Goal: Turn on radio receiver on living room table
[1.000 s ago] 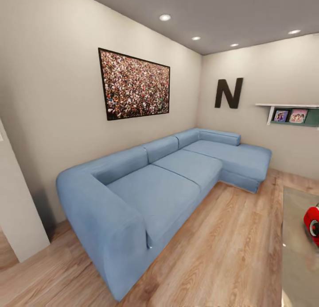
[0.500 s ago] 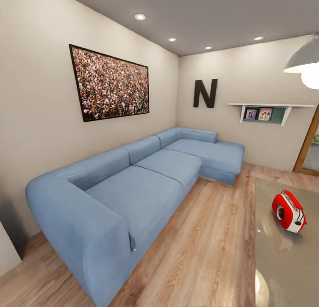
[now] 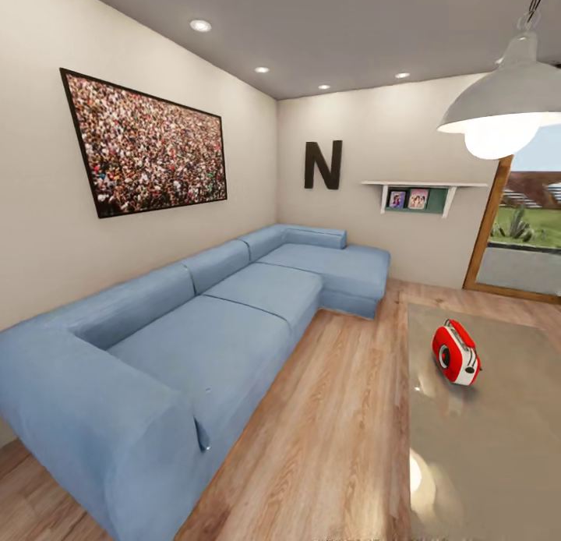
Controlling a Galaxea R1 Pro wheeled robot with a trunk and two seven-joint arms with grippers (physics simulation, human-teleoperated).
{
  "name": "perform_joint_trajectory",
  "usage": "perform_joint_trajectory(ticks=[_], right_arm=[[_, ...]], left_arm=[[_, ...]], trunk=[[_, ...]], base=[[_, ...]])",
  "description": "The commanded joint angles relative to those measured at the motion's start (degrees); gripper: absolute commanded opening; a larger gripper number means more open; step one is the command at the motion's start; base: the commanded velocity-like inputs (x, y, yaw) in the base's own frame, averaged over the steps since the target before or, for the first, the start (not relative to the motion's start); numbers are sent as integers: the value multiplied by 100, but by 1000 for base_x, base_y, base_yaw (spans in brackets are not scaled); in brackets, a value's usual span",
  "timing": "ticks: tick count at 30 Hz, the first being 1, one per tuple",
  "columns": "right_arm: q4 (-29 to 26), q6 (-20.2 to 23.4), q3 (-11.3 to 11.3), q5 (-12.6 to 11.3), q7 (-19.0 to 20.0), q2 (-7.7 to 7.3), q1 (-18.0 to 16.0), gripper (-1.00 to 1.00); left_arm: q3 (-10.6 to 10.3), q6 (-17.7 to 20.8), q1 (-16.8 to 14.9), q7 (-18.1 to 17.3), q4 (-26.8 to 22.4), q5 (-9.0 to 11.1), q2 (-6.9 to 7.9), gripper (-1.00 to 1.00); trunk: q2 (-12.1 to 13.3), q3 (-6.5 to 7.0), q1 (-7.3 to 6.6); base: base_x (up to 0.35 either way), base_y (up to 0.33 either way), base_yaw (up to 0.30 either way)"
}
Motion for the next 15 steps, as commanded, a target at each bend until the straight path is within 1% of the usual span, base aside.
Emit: perform_joint_trajectory(ticks=[1,7,11,15], right_arm=[[0,0,0,3,0,2,0,100],[0,0,1,7,-1,-1,0,100],[0,0,0,6,-1,-1,0,100],[0,0,4,7,-1,0,0,100]], left_arm=[[0,0,0,0,0,-1,0,100],[0,0,0,0,0,0,0,100],[-3,3,0,0,0,-1,3,100],[-7,8,0,0,0,1,8,100]], trunk=[[0,0,0],[0,0,0],[0,0,0],[0,0,0]], base=[[0,0,-289],[0,0,-272],[129,67,-82],[262,124,-22]])
